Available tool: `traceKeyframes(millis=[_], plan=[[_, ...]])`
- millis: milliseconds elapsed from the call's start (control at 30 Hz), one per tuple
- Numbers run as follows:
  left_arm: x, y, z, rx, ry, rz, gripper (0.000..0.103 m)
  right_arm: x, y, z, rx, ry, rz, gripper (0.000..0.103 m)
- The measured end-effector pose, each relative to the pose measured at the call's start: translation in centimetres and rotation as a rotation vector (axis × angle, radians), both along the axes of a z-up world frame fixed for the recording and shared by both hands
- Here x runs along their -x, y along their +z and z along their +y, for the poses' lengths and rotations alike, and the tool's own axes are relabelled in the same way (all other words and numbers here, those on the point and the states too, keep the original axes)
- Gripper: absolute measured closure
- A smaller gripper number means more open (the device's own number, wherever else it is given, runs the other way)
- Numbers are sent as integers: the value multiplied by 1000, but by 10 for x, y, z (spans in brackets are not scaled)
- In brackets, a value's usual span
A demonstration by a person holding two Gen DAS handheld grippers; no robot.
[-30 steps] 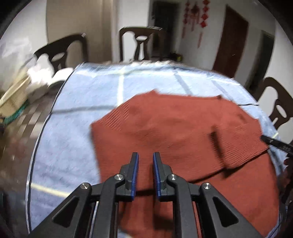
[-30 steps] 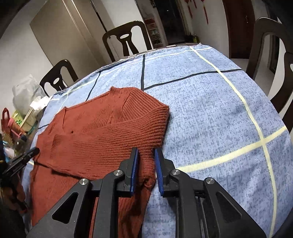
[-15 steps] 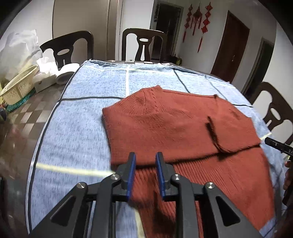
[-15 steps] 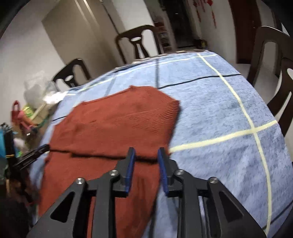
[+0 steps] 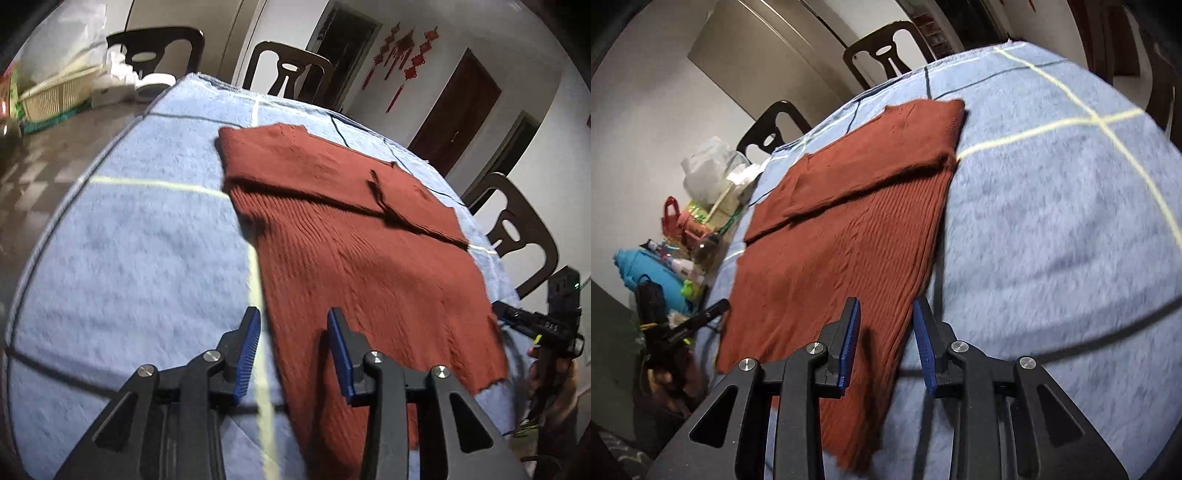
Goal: Fold small clothes
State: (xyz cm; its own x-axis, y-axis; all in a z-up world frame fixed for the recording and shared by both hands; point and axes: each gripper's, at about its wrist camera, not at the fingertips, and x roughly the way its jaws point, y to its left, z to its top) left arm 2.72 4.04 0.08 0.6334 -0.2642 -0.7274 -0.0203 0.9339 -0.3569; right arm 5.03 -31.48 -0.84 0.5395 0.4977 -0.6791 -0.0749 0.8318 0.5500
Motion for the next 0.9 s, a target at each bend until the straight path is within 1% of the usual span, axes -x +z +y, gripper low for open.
traceKeyframes(millis=[67, 167, 233, 333, 400, 433, 533, 567, 600, 633, 667, 767, 833, 900], plan=[[5, 1, -4, 26, -12, 2, 61, 6, -2, 4, -46, 27, 15, 73], [11, -2, -7, 111, -23, 19, 60, 17, -6, 12, -109, 80, 33, 72], [17, -4, -8, 144, -28, 17, 60, 22, -8, 20, -146, 126, 60, 72], [23, -7, -12, 207, -60, 19, 60, 29, -7, 24, -138, 148, 53, 72], [25, -7, -17, 190, -70, 7, 60, 30, -6, 26, -130, 145, 52, 72], [25, -6, -19, 182, -71, 5, 60, 28, -7, 26, -141, 133, 60, 72], [22, -7, -21, 190, -64, 6, 62, 25, -7, 27, -148, 116, 65, 73], [21, -7, -22, 186, -62, 4, 63, 25, -7, 29, -135, 115, 62, 75], [21, -7, -22, 179, -54, 6, 67, 25, -6, 31, -117, 113, 59, 78], [21, -8, -22, 168, -45, 11, 82, 27, -6, 30, -99, 110, 56, 89], [19, -10, -22, 165, -41, 21, 94, 27, -6, 30, -78, 105, 54, 97], [21, -12, -16, 193, -27, 23, 96, 28, -4, 28, -93, 88, 42, 97], [27, -5, -10, 185, -8, -7, 96, 35, 5, 21, -103, 74, 0, 97], [33, 3, -2, 197, 15, -40, 97, 41, 13, 13, -120, 61, -35, 97]])
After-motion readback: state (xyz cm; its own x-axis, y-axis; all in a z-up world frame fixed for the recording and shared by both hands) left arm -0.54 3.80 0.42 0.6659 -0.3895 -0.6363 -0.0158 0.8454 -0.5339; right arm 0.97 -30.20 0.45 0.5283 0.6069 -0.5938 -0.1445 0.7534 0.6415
